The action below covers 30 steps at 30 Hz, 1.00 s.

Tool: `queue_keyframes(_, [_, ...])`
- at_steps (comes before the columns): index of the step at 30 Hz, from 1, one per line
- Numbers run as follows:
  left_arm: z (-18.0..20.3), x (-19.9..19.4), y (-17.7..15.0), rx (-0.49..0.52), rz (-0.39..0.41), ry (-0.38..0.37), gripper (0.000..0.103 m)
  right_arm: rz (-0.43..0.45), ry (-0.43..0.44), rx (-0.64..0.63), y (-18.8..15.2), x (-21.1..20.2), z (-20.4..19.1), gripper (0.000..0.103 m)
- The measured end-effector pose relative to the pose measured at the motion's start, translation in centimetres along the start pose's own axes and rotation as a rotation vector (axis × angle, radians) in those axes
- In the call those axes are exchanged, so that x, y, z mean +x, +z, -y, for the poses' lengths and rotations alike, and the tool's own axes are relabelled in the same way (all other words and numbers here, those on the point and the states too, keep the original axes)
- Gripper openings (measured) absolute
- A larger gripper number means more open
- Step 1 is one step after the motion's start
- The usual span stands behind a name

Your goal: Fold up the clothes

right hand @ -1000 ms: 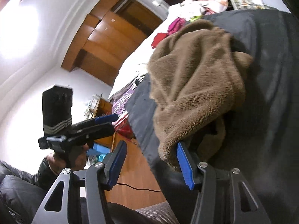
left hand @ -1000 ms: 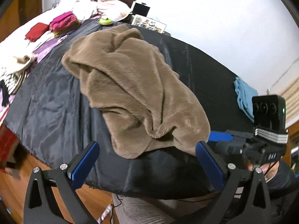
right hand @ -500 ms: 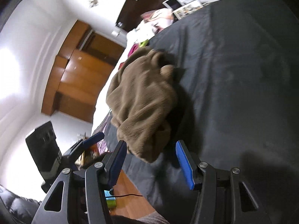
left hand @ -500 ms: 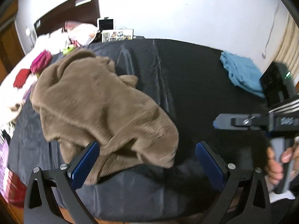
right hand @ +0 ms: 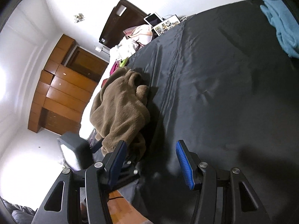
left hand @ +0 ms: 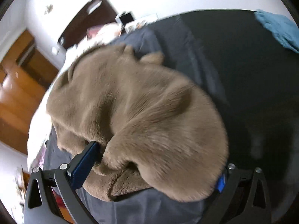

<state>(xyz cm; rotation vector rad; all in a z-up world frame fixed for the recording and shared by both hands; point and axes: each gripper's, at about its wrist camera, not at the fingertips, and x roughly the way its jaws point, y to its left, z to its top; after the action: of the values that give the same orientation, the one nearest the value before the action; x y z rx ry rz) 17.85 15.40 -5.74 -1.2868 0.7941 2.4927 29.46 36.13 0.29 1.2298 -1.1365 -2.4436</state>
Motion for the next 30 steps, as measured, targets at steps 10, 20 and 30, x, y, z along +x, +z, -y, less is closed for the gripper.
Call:
queue_keyframes(10, [-8.4, -1.5, 0.4, -0.237, 0.064, -0.026, 0.033, -0.03, -0.053, -0.108, 0.5, 2.1, -2.0, 0.057])
queue_keyframes(20, [-20.6, -7.5, 1.7, -0.448, 0.252, 0.152, 0.024, -0.031, -0.11, -0.252, 1.4, 5.2, -5.9, 0.057])
queue_keyframes(30, [-33.6, -9.4, -1.3, -0.64, 0.292, 0.286, 0.023, 0.0, -0.258, -0.6, 2.3, 10.6, -12.9, 0.057])
